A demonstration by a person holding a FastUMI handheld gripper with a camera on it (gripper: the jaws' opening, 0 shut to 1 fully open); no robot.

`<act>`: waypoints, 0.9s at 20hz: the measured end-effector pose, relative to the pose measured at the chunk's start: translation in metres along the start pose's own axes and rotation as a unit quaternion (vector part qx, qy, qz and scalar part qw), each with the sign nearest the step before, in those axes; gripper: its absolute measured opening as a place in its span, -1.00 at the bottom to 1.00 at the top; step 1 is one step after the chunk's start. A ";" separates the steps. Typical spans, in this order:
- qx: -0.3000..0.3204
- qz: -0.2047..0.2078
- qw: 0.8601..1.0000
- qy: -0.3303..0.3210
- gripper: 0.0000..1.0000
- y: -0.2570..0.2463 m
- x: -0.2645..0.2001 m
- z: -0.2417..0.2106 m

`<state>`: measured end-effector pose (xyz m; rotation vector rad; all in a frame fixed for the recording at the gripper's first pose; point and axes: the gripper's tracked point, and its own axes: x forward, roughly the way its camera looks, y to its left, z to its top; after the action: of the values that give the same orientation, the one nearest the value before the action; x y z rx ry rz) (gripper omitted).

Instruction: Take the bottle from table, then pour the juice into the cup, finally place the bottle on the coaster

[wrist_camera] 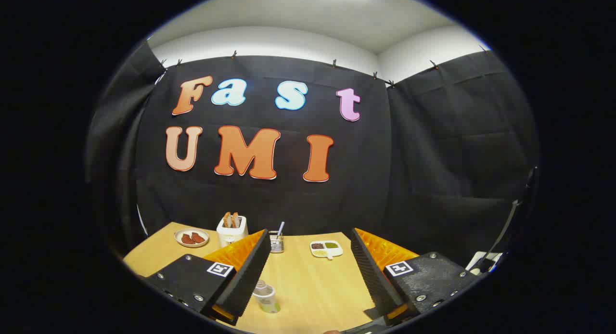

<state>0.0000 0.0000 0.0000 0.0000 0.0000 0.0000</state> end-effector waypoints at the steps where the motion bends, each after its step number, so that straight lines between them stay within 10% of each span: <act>1: -0.002 0.010 1.000 0.000 0.97 -0.005 0.006 0.000; 5: -0.004 0.071 0.997 0.015 0.98 -0.015 0.027 -0.006; 18: 0.045 0.070 0.996 0.024 0.98 0.001 0.022 -0.041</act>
<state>0.0218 0.0015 -0.0413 0.0910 0.0483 0.1405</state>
